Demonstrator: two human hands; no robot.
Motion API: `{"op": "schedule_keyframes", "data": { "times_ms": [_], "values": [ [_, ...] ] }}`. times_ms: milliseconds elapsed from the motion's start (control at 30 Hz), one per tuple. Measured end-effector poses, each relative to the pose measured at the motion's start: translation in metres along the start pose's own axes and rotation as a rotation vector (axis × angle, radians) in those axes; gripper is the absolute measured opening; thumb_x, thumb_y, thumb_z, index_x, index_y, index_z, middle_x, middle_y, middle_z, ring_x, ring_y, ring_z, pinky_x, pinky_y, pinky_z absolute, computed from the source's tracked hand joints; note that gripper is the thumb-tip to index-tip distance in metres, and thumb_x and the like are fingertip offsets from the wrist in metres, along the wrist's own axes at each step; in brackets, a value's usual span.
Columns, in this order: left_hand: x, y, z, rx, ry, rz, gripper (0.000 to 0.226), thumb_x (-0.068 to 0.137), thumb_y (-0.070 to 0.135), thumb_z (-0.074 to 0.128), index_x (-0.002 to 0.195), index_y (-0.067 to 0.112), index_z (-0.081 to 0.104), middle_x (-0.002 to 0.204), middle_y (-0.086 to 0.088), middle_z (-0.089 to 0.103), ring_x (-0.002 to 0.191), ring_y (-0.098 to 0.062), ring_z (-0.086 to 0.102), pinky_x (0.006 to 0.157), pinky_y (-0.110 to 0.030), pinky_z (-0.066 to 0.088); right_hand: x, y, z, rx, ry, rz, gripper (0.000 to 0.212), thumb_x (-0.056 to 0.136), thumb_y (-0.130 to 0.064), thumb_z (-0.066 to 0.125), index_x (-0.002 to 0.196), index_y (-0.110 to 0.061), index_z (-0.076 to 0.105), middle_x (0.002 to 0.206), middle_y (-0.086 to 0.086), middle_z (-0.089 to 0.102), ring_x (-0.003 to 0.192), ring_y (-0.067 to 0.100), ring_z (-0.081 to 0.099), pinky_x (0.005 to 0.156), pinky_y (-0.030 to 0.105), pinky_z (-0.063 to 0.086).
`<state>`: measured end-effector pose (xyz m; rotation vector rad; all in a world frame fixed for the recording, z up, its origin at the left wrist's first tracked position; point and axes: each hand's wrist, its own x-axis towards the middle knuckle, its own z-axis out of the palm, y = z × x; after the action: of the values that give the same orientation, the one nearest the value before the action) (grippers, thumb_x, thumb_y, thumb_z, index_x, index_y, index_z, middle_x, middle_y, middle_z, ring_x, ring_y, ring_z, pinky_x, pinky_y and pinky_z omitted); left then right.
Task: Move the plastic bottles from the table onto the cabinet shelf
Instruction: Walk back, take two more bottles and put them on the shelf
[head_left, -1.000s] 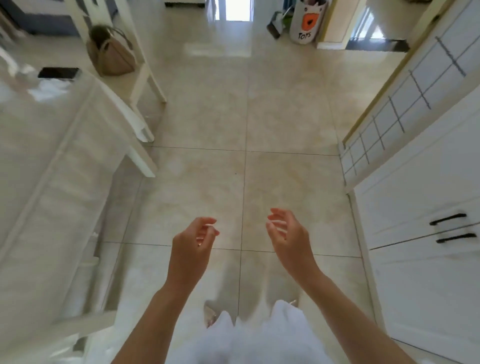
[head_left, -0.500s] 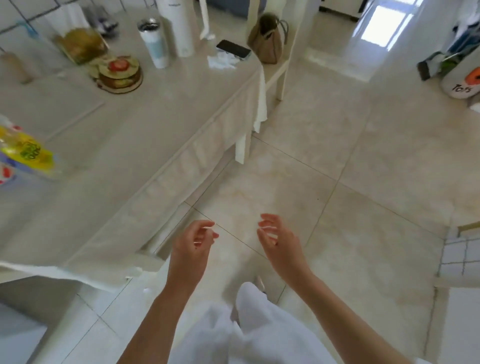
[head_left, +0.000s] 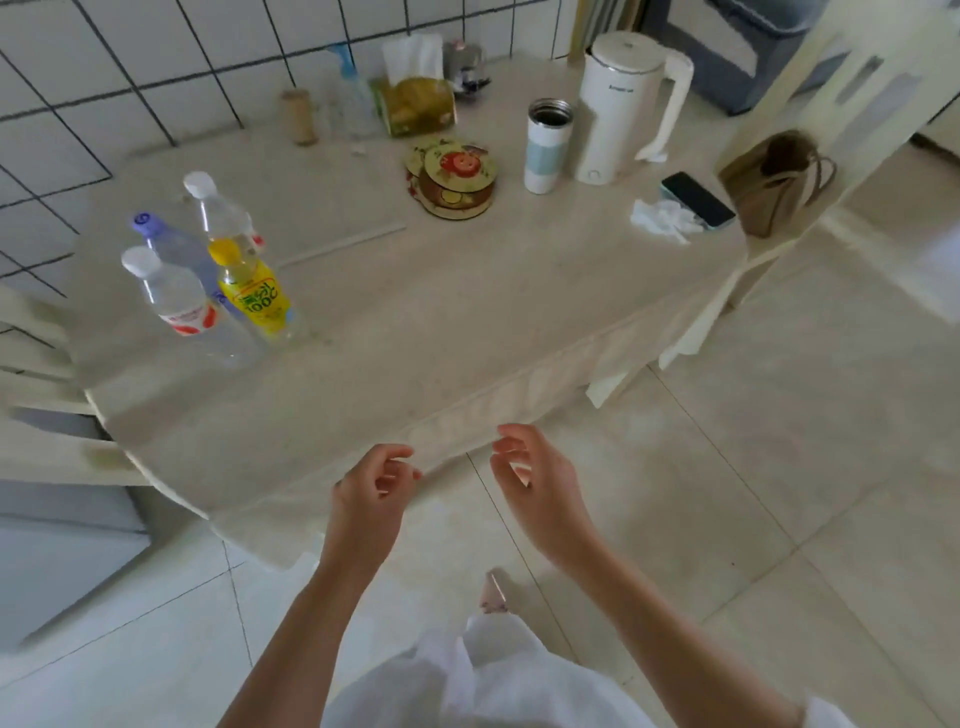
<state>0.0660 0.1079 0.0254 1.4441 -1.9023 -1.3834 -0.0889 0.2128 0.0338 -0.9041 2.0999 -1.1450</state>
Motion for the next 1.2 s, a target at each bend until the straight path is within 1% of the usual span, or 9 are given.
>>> {"op": "schedule_keyframes", "data": {
  "times_ms": [233,433,567,667,767,900,1000,1100,1200],
  "values": [
    [0.058,-0.009,-0.036,-0.108,0.189,-0.108,0.033,0.092,0.000,0.056,0.092,0.033,0.061,0.082,0.003,0.073,0.078,-0.022,0.070,0.071,-0.030,0.053,0.093,-0.036,0.037,-0.066,-0.195,-0.118,0.030,0.093,-0.019,0.058,0.123,-0.017,0.053,0.108,-0.003,0.065,0.103,0.012,0.061,0.091,0.031,0.049],
    [0.117,-0.036,-0.083,-0.164,0.337,-0.174,0.035,0.090,-0.001,0.061,0.092,0.034,0.061,0.084,0.001,0.072,0.079,-0.025,0.069,0.073,-0.037,0.053,0.159,-0.074,0.093,-0.072,-0.247,-0.168,0.034,0.089,-0.015,0.063,0.122,-0.012,0.054,0.105,0.002,0.065,0.098,0.018,0.063,0.089,0.032,0.050],
    [0.160,-0.054,-0.120,-0.164,0.430,-0.207,0.024,0.089,0.002,0.065,0.101,0.022,0.061,0.096,-0.005,0.069,0.079,-0.023,0.066,0.064,-0.025,0.046,0.199,-0.098,0.135,-0.081,-0.273,-0.188,0.043,0.084,-0.017,0.070,0.123,-0.010,0.052,0.108,0.005,0.064,0.095,0.020,0.063,0.084,0.026,0.048],
    [0.191,-0.065,-0.150,-0.184,0.450,-0.279,0.035,0.086,0.004,0.069,0.115,0.019,0.055,0.109,-0.004,0.064,0.071,-0.021,0.063,0.067,-0.031,0.046,0.225,-0.114,0.168,-0.097,-0.300,-0.182,0.056,0.081,-0.022,0.075,0.128,-0.009,0.047,0.115,0.007,0.061,0.098,0.020,0.060,0.087,0.028,0.048],
    [0.221,-0.072,-0.174,-0.207,0.470,-0.306,0.057,0.080,0.008,0.077,0.127,0.018,0.047,0.118,0.000,0.058,0.088,-0.028,0.066,0.080,-0.037,0.047,0.247,-0.128,0.195,-0.117,-0.320,-0.170,0.072,0.077,-0.028,0.078,0.136,-0.011,0.039,0.124,0.008,0.055,0.109,0.017,0.055,0.089,0.024,0.042],
    [0.249,-0.069,-0.186,-0.272,0.442,-0.263,0.076,0.075,0.004,0.082,0.136,0.017,0.039,0.126,0.002,0.055,0.109,-0.021,0.061,0.087,-0.036,0.050,0.269,-0.140,0.221,-0.146,-0.380,-0.179,0.091,0.073,-0.033,0.081,0.144,-0.013,0.027,0.133,0.006,0.044,0.119,0.014,0.046,0.091,0.016,0.032],
    [0.262,-0.070,-0.187,-0.240,0.453,-0.258,0.084,0.066,0.016,0.090,0.134,0.019,0.041,0.123,0.002,0.058,0.112,-0.023,0.062,0.096,-0.047,0.052,0.280,-0.143,0.234,-0.136,-0.424,-0.169,0.096,0.071,-0.033,0.082,0.146,-0.016,0.024,0.138,0.005,0.042,0.124,0.015,0.044,0.091,0.013,0.028],
    [0.272,-0.073,-0.187,-0.218,0.480,-0.265,0.095,0.048,0.044,0.087,0.130,0.025,0.043,0.120,0.002,0.060,0.110,-0.026,0.062,0.095,-0.049,0.053,0.291,-0.143,0.249,-0.131,-0.448,-0.167,0.098,0.068,-0.029,0.085,0.146,-0.016,0.027,0.139,0.006,0.042,0.127,0.017,0.044,0.092,0.008,0.025],
    [0.276,-0.077,-0.183,-0.194,0.474,-0.263,0.095,0.047,0.039,0.089,0.129,0.022,0.044,0.118,-0.001,0.061,0.108,-0.028,0.062,0.093,-0.051,0.052,0.296,-0.144,0.257,-0.110,-0.453,-0.185,0.095,0.064,-0.027,0.087,0.143,-0.019,0.033,0.137,0.002,0.046,0.125,0.015,0.046,0.093,0.010,0.028]
  ]
}}
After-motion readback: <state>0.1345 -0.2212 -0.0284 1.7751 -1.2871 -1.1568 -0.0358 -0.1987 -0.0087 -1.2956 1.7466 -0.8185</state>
